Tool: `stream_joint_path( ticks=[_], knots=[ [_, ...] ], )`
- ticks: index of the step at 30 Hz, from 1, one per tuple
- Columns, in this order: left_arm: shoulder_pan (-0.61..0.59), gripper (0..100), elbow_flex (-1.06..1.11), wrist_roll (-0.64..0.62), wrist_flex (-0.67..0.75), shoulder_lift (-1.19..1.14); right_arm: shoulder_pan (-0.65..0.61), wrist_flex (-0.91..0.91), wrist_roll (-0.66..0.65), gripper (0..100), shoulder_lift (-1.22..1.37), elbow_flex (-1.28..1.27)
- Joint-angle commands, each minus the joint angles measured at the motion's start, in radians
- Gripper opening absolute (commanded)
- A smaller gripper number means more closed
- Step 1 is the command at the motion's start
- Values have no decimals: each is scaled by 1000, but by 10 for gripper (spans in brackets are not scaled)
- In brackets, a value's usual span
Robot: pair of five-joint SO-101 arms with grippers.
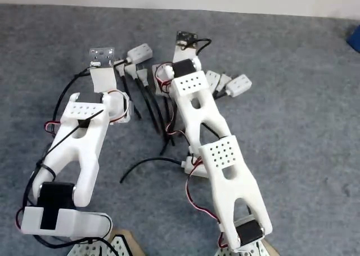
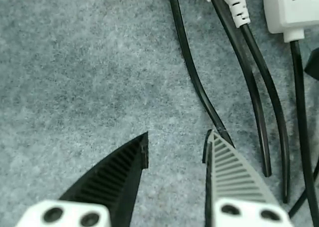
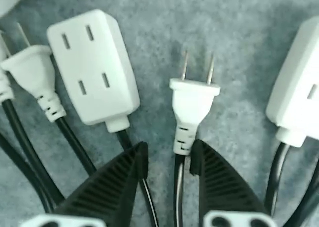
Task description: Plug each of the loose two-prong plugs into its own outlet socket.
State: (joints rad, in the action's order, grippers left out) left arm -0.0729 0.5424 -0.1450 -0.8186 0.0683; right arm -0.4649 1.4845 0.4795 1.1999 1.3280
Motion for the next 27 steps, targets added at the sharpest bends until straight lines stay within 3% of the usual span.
stream_joint_path(
  ticks=[1,6,10,27],
  knots=[
    [13,193,-4,-5,14,36,41,12,-20,149,-18,15],
    [13,193,-4,-5,14,36,65,-31,-29,149,-18,7],
    [13,193,-4,-5,14,36,58,-39,-120,149,-18,7],
    [13,193,16,-5,18,44,7,-50,-120,149,-15,2]
  ],
)
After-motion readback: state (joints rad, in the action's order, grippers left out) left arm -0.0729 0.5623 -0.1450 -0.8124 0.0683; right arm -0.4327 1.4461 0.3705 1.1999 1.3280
